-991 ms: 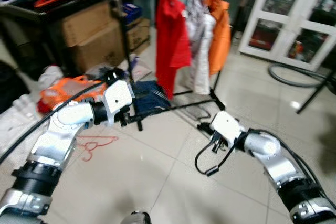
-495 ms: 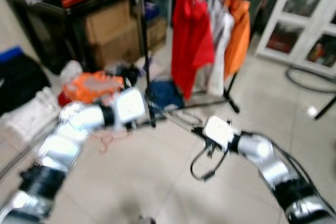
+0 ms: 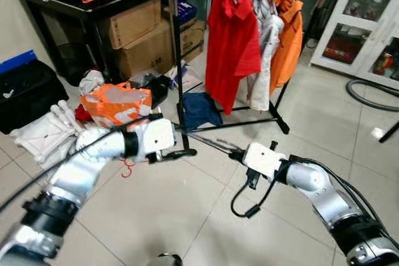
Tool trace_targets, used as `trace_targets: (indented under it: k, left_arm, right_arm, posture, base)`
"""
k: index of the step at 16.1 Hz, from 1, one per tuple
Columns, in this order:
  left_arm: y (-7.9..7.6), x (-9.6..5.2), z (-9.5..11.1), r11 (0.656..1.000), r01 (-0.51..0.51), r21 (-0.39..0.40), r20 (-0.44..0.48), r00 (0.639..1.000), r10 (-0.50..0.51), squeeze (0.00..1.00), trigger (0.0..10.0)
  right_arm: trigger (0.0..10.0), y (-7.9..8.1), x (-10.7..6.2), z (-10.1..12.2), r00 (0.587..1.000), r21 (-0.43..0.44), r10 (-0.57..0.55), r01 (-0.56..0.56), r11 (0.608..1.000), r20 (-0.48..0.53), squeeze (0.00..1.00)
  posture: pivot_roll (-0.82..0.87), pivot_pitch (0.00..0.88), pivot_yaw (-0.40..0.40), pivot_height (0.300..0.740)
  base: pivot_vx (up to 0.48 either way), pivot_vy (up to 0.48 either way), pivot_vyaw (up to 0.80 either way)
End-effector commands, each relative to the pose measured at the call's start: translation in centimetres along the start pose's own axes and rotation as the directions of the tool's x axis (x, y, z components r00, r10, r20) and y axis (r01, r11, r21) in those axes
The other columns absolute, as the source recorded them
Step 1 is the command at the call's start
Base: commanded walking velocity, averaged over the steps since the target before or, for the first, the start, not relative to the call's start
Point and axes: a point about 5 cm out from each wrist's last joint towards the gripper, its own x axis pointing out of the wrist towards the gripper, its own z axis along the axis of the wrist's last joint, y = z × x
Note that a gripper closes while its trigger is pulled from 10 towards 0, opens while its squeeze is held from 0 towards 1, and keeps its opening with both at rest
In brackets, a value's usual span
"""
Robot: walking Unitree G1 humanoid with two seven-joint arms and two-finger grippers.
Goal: Hang hanger
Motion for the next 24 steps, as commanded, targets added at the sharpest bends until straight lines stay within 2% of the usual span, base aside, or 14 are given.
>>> trace_targets:
  k: [1, 3, 9, 11, 14, 19, 22, 24]
  left_arm:
    - [0.4, -0.1, 1.3, 0.998, 0.039, 0.057, 0.016, 0.999, -0.04, 0.0, 10.0]
    - [0.3, -0.3, 1.9, 0.993, 0.086, 0.077, 0.022, 0.996, -0.088, 0.0, 10.0]
    - [-0.6, 0.2, -0.4, 0.981, 0.187, 0.046, -0.058, 0.981, -0.184, 0.0, 10.0]
    - [-0.3, 0.2, -0.9, 0.981, 0.188, 0.037, -0.073, 0.98, -0.185, 0.0, 10.0]
    - [0.4, 0.5, -1.2, 0.983, 0.168, 0.067, -0.087, 0.983, -0.162, 0.0, 10.0]
    - [0.6, 0.9, -2.5, 0.981, 0.186, 0.059, -0.118, 0.977, -0.178, 0.0, 10.0]
    - [0.6, 0.8, -2.8, 0.978, 0.207, 0.017, -0.108, 0.973, -0.204, 0.0, 10.0]
    - [0.7, 0.5, -2.7, 0.968, 0.241, -0.063, -0.041, 0.969, -0.244, 0.0, 10.0]
  right_arm:
    - [0.0, -0.3, -0.2, 0.5, 1.0, -0.048, 0.0, 0.001, 0.999, 0.018, 0.0]
    - [0.0, -0.2, -0.5, 0.1, 1.0, -0.07, 0.012, -0.013, 0.997, -0.004, 0.0]
    - [0.0, -0.1, -0.5, 1.1, 0.999, -0.076, 0.034, -0.031, 0.997, 0.041, 0.0]
    - [0.0, -0.1, -0.5, 1.5, 0.997, -0.081, 0.041, -0.036, 0.996, 0.06, 0.0]
    - [0.0, 0.3, -0.2, 2.8, 0.993, -0.086, 0.07, -0.061, 0.994, 0.099, 0.0]
    - [0.0, 1.9, 0.4, 4.1, 0.98, -0.086, 0.147, -0.136, 0.987, 0.137, 0.0]
    - [0.0, 2.2, 0.2, 3.9, 0.975, -0.094, 0.197, -0.187, 0.978, 0.107, 0.0]
    - [0.0, 2.4, -0.2, 3.6, 0.966, -0.102, 0.251, -0.244, 0.964, 0.068, 0.0]
  posture:
    - [-0.1, 0.0, 0.021, 0.74]
    - [-0.1, 0.0, 0.021, 0.74]
    - [-0.12, 0.0, 0.023, 0.74]
    - [-0.12, 0.0, 0.023, 0.74]
    - [-0.12, 0.0, 0.033, 0.74]
    - [-0.12, 0.0, 0.037, 0.74]
    - [-0.12, 0.0, 0.043, 0.74]
    - [-0.12, 0.0, 0.052, 0.74]
  base:
    - [0.0, 0.0, 0.0]
    - [0.0, 0.0, 0.0]
    - [0.0, 0.0, 0.0]
    - [0.0, 0.0, 0.0]
    - [0.0, 0.0, 0.0]
    - [0.0, 0.0, 0.0]
    - [0.0, 0.0, 0.0]
    - [0.0, 0.0, 0.0]
